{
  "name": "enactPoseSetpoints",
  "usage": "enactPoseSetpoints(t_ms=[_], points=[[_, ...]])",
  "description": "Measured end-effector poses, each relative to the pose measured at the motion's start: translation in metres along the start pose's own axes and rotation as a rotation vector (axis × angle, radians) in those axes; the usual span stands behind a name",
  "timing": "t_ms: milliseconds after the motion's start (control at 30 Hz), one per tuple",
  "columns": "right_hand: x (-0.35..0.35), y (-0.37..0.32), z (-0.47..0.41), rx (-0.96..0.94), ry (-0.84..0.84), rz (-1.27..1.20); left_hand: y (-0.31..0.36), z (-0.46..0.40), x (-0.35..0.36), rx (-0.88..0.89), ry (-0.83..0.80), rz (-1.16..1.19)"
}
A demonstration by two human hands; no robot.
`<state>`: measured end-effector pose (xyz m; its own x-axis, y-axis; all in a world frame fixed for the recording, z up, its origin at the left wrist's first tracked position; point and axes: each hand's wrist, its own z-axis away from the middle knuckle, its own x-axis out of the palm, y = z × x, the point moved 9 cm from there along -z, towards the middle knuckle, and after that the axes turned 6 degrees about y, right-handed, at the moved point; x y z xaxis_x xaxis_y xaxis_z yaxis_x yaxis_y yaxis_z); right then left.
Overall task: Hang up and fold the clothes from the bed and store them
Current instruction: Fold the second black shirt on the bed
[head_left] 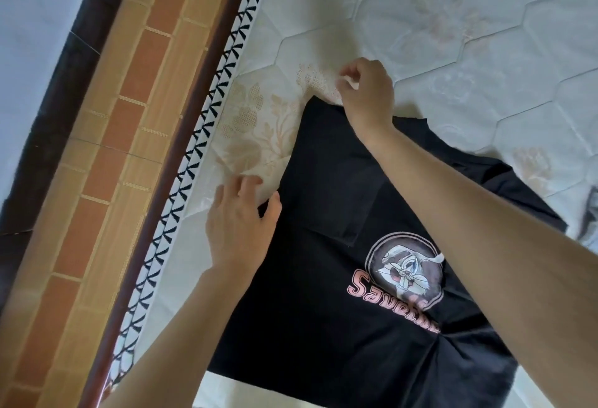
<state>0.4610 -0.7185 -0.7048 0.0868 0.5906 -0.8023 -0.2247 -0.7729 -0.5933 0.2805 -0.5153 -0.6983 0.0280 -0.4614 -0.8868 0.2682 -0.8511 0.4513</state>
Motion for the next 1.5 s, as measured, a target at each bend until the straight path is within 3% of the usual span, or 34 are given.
enactPoseSetpoints(t_ms=[67, 100, 167, 233, 300, 400, 567, 733, 867, 1133, 1333, 1500], points=[[-0.015, -0.010, 0.024, -0.109, 0.099, 0.002, 0.034, 0.005, -0.003, 0.269, 0.139, 0.051], [-0.019, -0.013, 0.040, -0.170, 0.133, -0.001, 0.053, 0.008, 0.004, 0.391, 0.130, 0.085], [-0.021, -0.008, 0.075, -0.254, 0.166, 0.002, 0.088, 0.015, 0.029, 0.610, 0.039, 0.088], [-0.014, 0.013, 0.102, -0.214, 0.128, 0.011, 0.105, 0.017, 0.061, 0.736, -0.065, 0.014], [0.000, 0.039, 0.118, -0.152, 0.018, 0.039, 0.103, 0.009, 0.092, 0.742, -0.160, -0.120], [0.023, 0.064, 0.136, -0.234, -0.120, 0.279, 0.092, -0.013, 0.116, 0.747, -0.177, -0.289], [0.026, 0.081, 0.147, -0.168, 0.006, 0.535, 0.103, -0.041, 0.122, 0.774, -0.120, -0.359], [0.024, 0.088, 0.174, -0.103, 0.010, 0.557, 0.115, -0.097, 0.121, 0.615, -0.131, -0.372], [0.017, 0.080, 0.174, -0.085, 0.032, 0.554, 0.118, -0.109, 0.119, 0.605, -0.109, -0.451], [0.015, 0.101, 0.144, -0.219, -0.057, 0.636, 0.088, -0.019, 0.106, 0.825, -0.078, -0.415], [0.007, 0.093, 0.145, -0.166, -0.150, 0.579, 0.067, 0.010, 0.102, 0.804, -0.144, -0.428], [-0.025, 0.101, 0.199, -0.156, -0.070, 0.531, 0.053, 0.080, 0.100, 0.810, -0.255, -0.421]])
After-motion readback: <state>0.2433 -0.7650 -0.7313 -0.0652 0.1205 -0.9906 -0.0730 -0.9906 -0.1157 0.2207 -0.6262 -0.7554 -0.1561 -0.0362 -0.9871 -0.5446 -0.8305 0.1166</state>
